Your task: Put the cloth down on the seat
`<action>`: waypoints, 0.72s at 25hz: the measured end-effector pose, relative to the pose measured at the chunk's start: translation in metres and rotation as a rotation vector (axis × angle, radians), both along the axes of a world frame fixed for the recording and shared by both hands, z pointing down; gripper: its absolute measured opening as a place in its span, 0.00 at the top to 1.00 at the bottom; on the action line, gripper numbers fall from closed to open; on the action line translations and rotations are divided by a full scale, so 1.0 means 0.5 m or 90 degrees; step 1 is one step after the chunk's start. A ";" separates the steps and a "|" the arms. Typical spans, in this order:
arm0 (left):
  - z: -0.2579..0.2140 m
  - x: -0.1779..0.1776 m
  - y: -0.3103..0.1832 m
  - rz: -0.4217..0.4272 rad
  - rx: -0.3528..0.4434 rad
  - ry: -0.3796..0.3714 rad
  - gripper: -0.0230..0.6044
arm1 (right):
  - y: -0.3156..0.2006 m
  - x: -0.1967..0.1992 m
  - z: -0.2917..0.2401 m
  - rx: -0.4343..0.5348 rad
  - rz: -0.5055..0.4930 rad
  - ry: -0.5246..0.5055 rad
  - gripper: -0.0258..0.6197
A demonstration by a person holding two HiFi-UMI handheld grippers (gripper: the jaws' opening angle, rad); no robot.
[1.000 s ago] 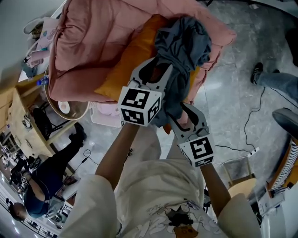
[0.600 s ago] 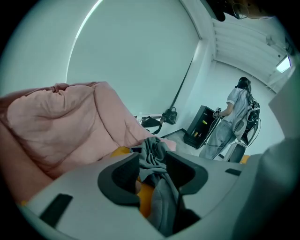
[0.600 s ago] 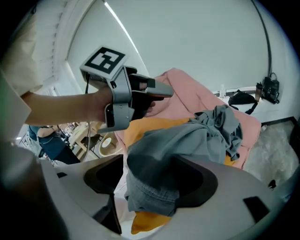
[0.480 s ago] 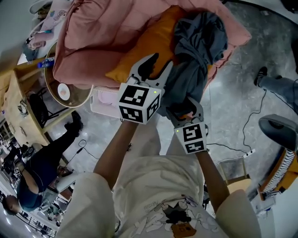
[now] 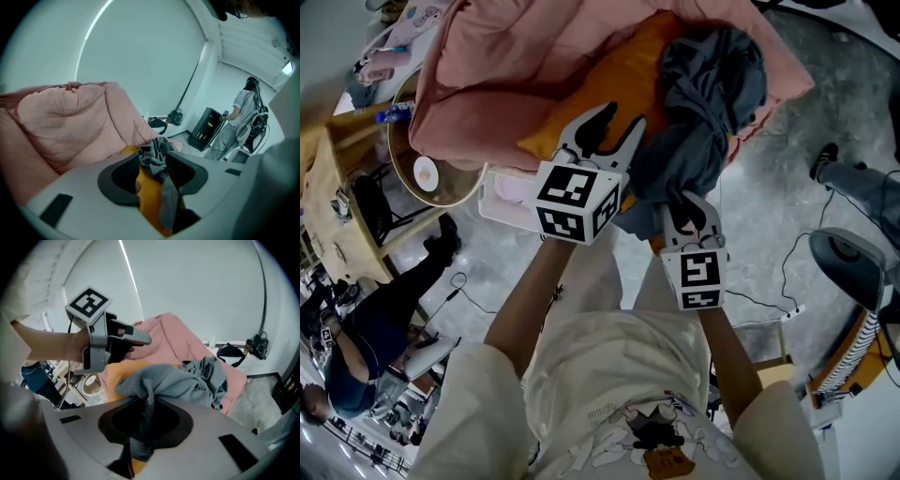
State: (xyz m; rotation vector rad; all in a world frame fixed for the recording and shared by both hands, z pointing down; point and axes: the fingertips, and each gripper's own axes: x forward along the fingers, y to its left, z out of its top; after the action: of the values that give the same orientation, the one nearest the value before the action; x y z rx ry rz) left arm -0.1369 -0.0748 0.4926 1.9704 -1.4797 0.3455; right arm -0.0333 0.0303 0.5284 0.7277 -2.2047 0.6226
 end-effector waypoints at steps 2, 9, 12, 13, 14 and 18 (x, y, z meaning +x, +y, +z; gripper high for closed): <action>-0.008 0.003 -0.011 -0.001 0.004 0.002 0.67 | -0.033 -0.003 -0.031 0.026 0.009 -0.012 0.84; -0.027 0.055 -0.065 -0.013 0.018 0.006 0.67 | -0.206 0.051 -0.070 0.105 0.033 -0.004 0.84; -0.023 0.070 -0.080 -0.019 0.017 0.006 0.67 | -0.278 0.083 -0.056 0.127 0.044 0.015 0.84; -0.021 0.075 -0.084 -0.021 0.016 0.004 0.67 | -0.296 0.088 -0.049 0.131 0.042 0.016 0.84; -0.019 0.080 -0.087 -0.022 0.015 0.003 0.67 | -0.312 0.093 -0.041 0.133 0.040 0.017 0.84; -0.021 0.090 -0.091 -0.036 0.015 0.004 0.67 | -0.354 0.100 -0.014 0.129 0.027 0.018 0.84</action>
State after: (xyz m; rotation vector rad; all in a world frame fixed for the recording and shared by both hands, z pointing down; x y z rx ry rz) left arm -0.0917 -0.1204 0.4821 1.9423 -1.5382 0.2987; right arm 0.0167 -0.1466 0.5216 0.8829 -2.2524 0.4091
